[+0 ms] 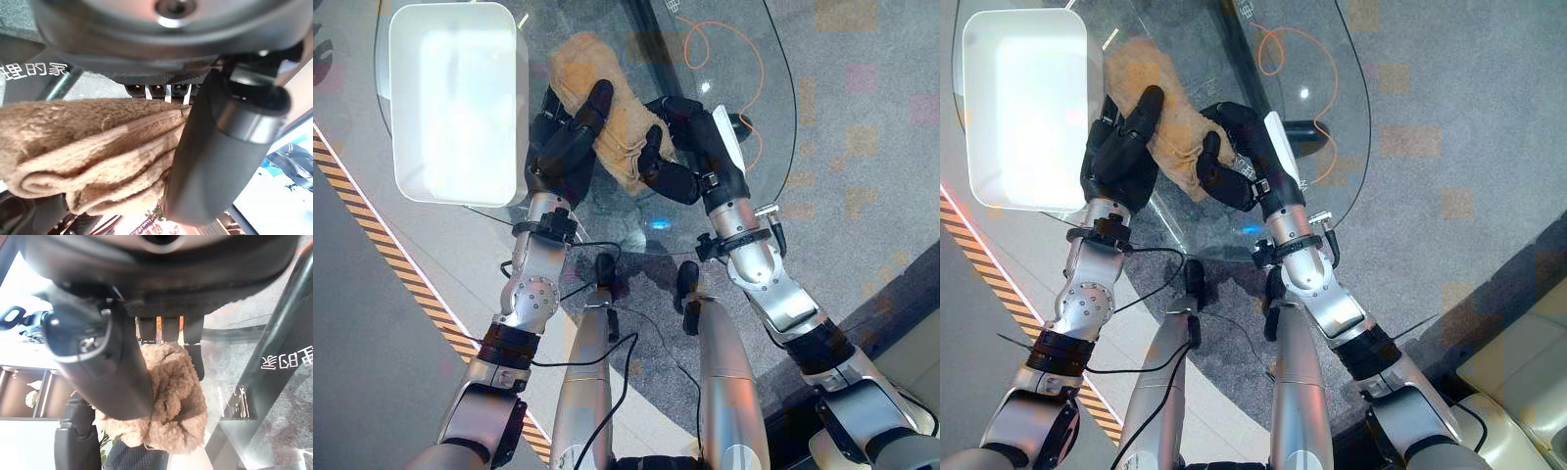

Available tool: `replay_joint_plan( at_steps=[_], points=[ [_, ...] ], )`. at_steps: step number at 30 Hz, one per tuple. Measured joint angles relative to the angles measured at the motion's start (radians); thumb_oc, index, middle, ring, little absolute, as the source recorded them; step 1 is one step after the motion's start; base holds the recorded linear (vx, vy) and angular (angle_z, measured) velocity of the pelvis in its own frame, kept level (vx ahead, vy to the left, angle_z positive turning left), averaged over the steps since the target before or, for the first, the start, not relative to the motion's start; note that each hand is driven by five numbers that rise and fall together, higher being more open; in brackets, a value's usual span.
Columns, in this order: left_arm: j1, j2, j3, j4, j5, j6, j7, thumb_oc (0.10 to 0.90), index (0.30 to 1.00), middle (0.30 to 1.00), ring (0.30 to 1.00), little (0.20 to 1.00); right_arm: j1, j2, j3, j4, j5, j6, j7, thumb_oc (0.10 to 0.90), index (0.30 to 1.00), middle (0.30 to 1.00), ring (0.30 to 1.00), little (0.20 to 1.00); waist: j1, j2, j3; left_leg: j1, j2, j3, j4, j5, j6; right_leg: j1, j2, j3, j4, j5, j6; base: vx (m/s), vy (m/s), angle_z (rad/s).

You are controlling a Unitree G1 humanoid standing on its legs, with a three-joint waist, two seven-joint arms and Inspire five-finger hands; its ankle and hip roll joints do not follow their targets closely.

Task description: Wipe the table with a cloth and put it in the basket.

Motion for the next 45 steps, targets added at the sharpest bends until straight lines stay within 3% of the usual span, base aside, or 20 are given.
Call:
replay_joint_plan(
  at_steps=[12, 13, 14, 42, 43, 45],
  points=[
    [-0.004, 0.0, 0.0, 0.001, -0.023, 0.018, -0.014, 0.8, 0.9, 0.9, 0.9, 0.9, -0.001, 0.0, 0.008, -0.004, 0.0, 0.0, 0.009, 0.1, 0.3, 0.3, 0.3, 0.2, 0.001, 0.0, 0.0, 0.001, 0.001, 0.0, 0.0, 0.0, 0.0, 0.0, 0.0, 0.0, 0.001, 0.001, -0.001, 0.0, 0.0, 0.0],
    [-0.004, 0.0, 0.0, 0.001, -0.023, 0.018, -0.021, 0.342, 0.507, 0.507, 0.507, 0.442, -0.001, 0.0, 0.008, -0.004, 0.0, 0.0, 0.009, 0.1, 0.3, 0.3, 0.3, 0.2, 0.001, 0.0, 0.0, 0.001, 0.001, 0.0, 0.0, 0.0, 0.0, 0.0, 0.0, 0.0, 0.001, 0.001, -0.001, 0.0, 0.0, 0.0],
    [-0.004, 0.0, 0.0, 0.001, -0.023, 0.018, -0.022, 0.1, 0.3, 0.3, 0.3, 0.2, -0.001, 0.0, 0.008, -0.004, 0.0, 0.0, 0.01, 0.1, 0.3, 0.3, 0.3, 0.2, 0.001, 0.0, 0.0, 0.001, 0.001, 0.0, 0.0, 0.0, 0.0, 0.0, 0.0, 0.0, 0.001, 0.001, -0.001, 0.0, 0.0, 0.0],
    [-0.005, 0.001, 0.006, 0.001, -0.021, -0.013, -0.039, 0.1, 0.3, 0.3, 0.3, 0.2, -0.001, -0.004, 0.025, -0.03, -0.001, 0.0, 0.036, 0.1, 0.3, 0.3, 0.3, 0.2, 0.0, 0.0, 0.0, 0.002, 0.001, 0.0, 0.001, 0.0, 0.0, 0.0, 0.0, 0.0, 0.004, 0.001, -0.001, 0.0, 0.0, 0.0],
    [-0.005, 0.001, 0.006, 0.001, -0.021, -0.013, -0.039, 0.1, 0.3, 0.3, 0.3, 0.2, -0.001, -0.004, 0.025, -0.03, -0.001, 0.0, 0.036, 0.8, 0.9, 0.9, 0.9, 0.9, 0.0, 0.0, 0.0, 0.002, 0.001, 0.0, 0.001, 0.0, 0.0, 0.0, 0.0, 0.0, 0.004, 0.001, -0.001, 0.0, 0.0, 0.0],
    [-0.005, 0.001, 0.006, 0.001, -0.021, -0.013, -0.039, 0.1, 0.3, 0.3, 0.3, 0.2, -0.001, -0.004, 0.026, -0.03, 0.0, 0.0, 0.036, 0.8, 0.9, 0.9, 0.9, 0.9, 0.0, 0.0, 0.0, 0.002, 0.001, 0.0, 0.001, 0.0, 0.0, 0.0, 0.0, 0.0, 0.004, 0.001, -0.001, 0.0, 0.0, 0.0]
  ],
)
